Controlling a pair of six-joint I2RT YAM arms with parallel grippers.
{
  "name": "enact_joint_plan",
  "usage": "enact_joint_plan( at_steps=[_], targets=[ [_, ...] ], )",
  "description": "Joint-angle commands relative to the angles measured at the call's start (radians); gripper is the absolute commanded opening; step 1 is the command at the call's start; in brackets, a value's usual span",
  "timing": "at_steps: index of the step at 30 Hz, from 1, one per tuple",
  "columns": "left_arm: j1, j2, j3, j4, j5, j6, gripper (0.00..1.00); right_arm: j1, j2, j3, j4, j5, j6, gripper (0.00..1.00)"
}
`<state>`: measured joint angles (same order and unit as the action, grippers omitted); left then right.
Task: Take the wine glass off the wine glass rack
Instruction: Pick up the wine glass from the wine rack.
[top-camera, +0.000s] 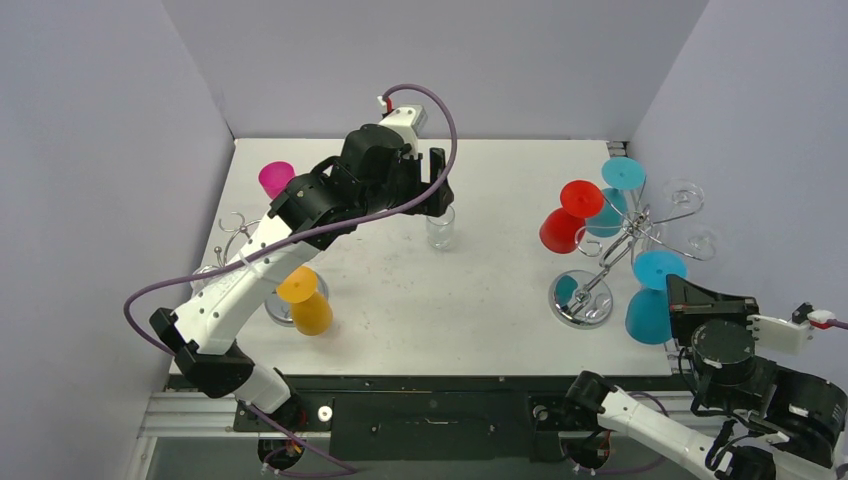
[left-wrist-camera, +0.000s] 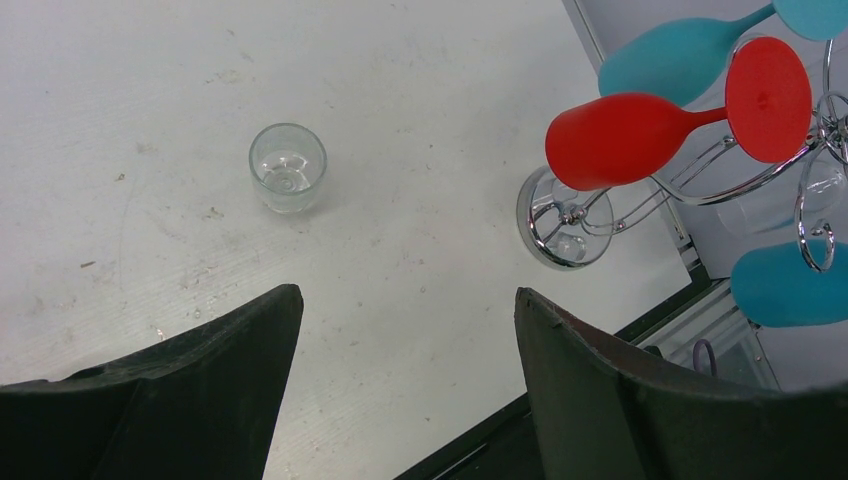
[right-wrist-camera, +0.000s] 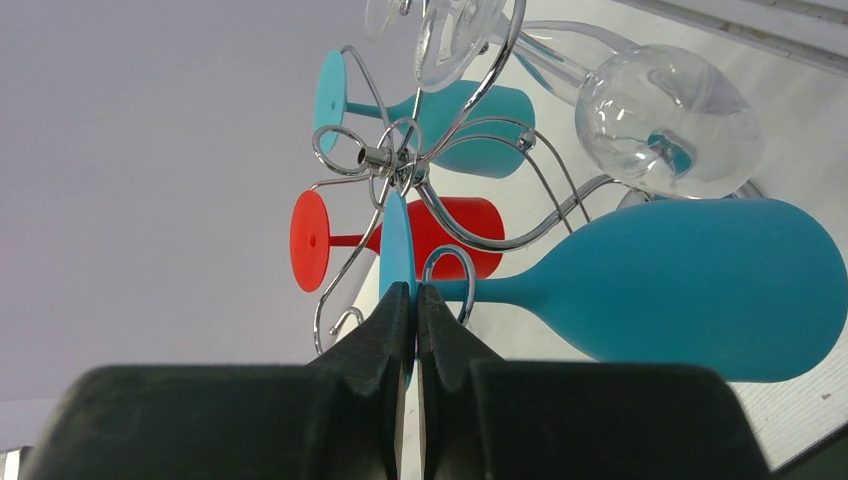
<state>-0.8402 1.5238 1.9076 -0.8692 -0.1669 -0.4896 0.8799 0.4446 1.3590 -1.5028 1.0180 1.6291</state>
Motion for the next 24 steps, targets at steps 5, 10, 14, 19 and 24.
enact_joint_plan(
  at_steps=[5, 10, 14, 19, 24],
  targets=[
    [0.007, 0.008, 0.016, 0.053, 0.010, -0.007, 0.75, 0.008, -0.042, -0.009, 0.082, -0.012, -0.020, 0.00],
    [0.006, 0.012, 0.015, 0.054, 0.012, -0.009, 0.75, 0.008, -0.050, -0.019, 0.108, -0.029, -0.023, 0.00],
    [0.007, 0.011, 0.011, 0.055, 0.011, -0.009, 0.75, 0.008, -0.053, -0.038, 0.138, -0.048, -0.027, 0.00],
    [0.007, 0.010, 0.005, 0.053, 0.010, -0.007, 0.75, 0.008, -0.055, -0.059, 0.172, -0.065, -0.029, 0.00],
    [0.006, 0.009, -0.002, 0.056, 0.009, -0.006, 0.75, 0.008, -0.045, -0.062, 0.193, -0.076, -0.035, 0.00]
  ],
)
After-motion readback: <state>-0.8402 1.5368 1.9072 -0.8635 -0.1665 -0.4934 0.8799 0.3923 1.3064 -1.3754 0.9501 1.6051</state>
